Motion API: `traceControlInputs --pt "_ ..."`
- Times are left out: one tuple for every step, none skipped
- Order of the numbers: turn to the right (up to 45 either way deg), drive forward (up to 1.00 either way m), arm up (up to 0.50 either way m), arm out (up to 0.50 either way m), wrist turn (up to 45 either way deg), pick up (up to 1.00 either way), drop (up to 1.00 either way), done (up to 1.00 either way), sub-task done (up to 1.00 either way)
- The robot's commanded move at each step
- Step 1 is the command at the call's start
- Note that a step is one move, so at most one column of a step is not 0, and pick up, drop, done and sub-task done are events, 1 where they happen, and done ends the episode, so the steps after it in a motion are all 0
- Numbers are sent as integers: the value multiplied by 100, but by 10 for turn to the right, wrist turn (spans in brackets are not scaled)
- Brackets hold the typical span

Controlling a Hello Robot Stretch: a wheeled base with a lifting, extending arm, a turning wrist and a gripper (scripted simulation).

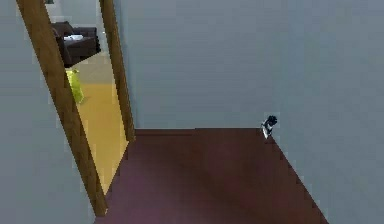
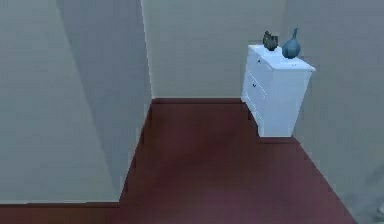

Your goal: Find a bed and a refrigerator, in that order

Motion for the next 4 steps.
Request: traceControlInputs --pt "0 15 0 0 0 0 0 0 0" --pt "0 100 0 0 0 0 0 0 0" --pt "-120 0 0 0 0 0 0 0 0" --pt "0 5 0 0 0 0 0 0 0"
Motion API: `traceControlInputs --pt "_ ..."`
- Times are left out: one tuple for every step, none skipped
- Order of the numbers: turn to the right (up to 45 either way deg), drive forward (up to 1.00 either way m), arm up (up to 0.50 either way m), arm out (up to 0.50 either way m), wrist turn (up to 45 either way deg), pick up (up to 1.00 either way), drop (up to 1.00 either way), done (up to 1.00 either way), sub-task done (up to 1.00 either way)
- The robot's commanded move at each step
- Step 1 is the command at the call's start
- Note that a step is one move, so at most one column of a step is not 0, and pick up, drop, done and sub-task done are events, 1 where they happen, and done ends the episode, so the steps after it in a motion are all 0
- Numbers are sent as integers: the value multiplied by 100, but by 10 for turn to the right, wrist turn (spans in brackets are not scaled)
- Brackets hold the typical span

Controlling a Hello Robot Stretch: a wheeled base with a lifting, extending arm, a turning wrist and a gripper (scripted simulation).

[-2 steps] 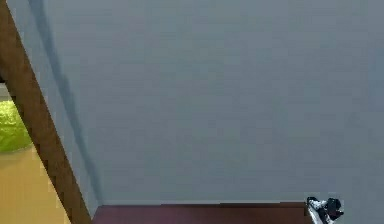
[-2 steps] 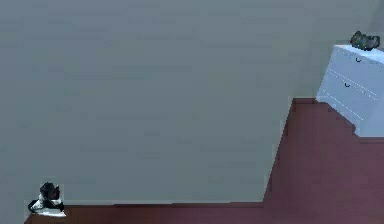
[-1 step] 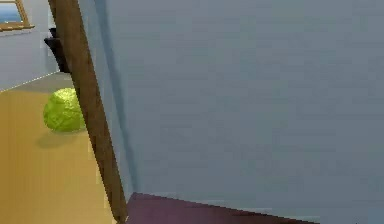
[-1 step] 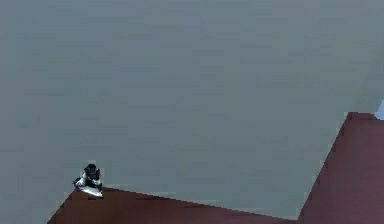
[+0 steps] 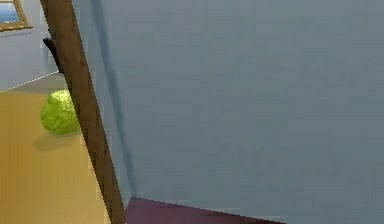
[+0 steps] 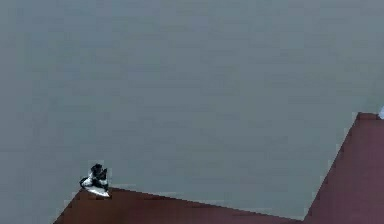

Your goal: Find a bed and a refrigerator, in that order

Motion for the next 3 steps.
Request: traceControlInputs --pt "-390 0 0 0 0 0 0 0 0" --pt "0 75 0 0 0 0 0 0 0" --pt "-390 0 0 0 0 0 0 0 0"
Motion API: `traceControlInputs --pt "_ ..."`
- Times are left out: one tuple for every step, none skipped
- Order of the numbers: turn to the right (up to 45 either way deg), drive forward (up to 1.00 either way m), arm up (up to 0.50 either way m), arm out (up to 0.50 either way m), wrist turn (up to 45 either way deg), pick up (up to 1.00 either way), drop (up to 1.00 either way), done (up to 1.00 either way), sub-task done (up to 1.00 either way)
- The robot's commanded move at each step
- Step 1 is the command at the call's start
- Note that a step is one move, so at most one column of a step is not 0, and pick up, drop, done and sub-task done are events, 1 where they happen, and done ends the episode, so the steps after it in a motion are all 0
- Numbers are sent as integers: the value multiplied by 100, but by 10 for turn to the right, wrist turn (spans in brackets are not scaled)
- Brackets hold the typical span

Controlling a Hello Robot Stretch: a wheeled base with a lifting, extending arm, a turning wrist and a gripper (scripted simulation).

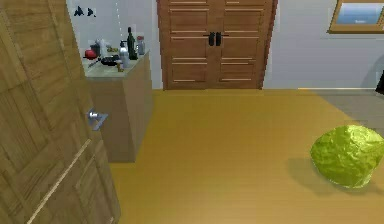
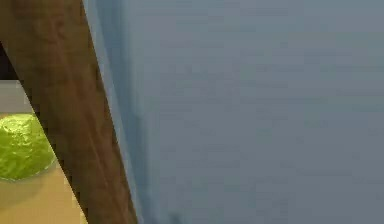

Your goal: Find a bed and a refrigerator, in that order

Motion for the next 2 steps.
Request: traceControlInputs --pt "0 30 0 0 0 0 0 0 0" --pt "450 0 0 0 0 0 0 0 0"
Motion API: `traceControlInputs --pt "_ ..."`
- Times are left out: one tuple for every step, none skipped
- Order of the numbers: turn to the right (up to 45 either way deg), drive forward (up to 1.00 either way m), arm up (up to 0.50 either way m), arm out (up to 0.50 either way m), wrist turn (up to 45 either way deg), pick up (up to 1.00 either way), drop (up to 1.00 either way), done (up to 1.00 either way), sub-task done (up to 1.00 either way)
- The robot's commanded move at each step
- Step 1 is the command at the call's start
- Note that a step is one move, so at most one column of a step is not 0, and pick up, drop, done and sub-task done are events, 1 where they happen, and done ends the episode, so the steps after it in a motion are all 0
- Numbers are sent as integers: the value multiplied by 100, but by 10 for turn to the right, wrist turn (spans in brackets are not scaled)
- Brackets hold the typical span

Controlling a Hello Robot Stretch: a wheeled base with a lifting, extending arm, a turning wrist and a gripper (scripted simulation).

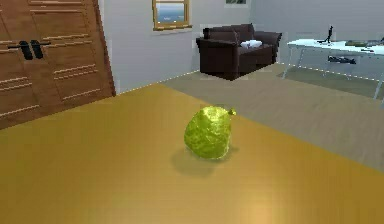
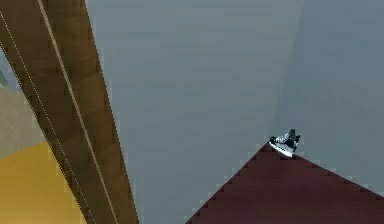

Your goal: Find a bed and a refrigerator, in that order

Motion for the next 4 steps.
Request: traceControlInputs --pt "180 0 0 0 0 0 0 0 0" --pt "0 100 0 0 0 0 0 0 0" --pt "150 0 0 0 0 0 0 0 0" --pt "30 0 0 0 0 0 0 0 0"
